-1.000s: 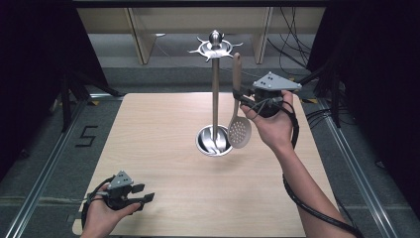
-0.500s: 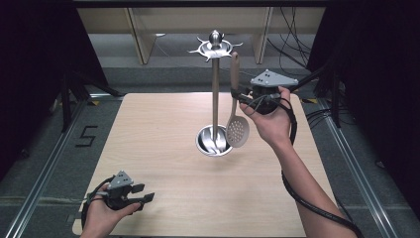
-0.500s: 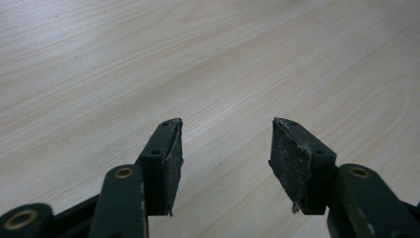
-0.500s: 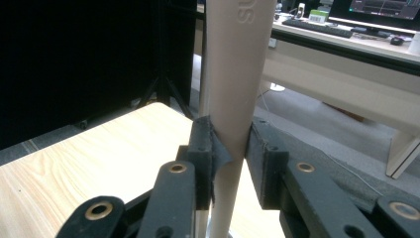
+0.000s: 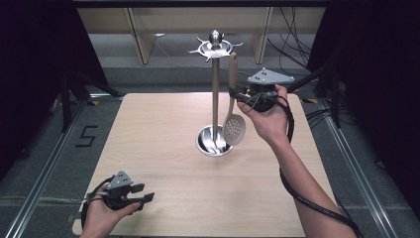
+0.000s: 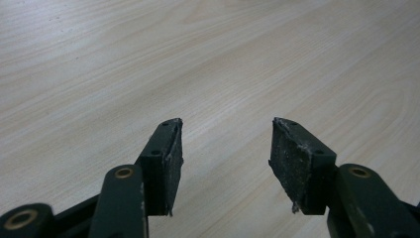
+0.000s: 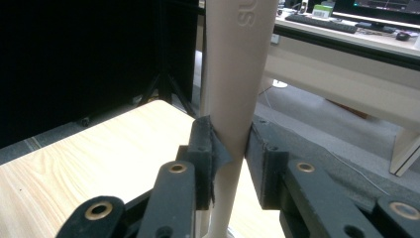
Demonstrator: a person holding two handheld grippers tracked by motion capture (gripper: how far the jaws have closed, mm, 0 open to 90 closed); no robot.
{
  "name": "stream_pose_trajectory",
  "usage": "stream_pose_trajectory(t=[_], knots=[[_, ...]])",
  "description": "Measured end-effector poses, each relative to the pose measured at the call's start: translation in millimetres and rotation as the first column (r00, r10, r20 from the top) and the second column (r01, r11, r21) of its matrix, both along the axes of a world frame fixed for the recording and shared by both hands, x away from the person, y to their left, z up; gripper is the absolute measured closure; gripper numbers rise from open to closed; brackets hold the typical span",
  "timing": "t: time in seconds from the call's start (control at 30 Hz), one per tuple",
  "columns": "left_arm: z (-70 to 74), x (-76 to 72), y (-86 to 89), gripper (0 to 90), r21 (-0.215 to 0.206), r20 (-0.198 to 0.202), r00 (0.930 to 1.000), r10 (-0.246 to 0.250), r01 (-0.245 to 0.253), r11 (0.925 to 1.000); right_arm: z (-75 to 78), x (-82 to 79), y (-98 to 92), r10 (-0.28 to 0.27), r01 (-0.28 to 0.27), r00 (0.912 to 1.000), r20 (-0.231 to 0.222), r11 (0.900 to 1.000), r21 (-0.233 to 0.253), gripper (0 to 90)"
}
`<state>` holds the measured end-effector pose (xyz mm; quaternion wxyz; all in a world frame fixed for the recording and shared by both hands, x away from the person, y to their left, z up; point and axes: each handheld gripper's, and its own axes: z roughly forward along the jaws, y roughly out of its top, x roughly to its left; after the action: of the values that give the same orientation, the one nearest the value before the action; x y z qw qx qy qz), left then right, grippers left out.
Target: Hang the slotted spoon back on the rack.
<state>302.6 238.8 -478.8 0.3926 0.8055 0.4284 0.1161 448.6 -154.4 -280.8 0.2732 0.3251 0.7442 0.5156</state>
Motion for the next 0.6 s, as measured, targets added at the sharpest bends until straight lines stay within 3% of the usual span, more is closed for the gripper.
stream_pose_trajectory(t=[0.6], knots=[[0.7,-0.4,0.6,45.7,0.001,0.008,0.9998,-0.016,0.016,0.9999,-1.5,5.7,6.6,0.010,-0.010,0.9998,-0.018,1.000,-0.010,74.1]])
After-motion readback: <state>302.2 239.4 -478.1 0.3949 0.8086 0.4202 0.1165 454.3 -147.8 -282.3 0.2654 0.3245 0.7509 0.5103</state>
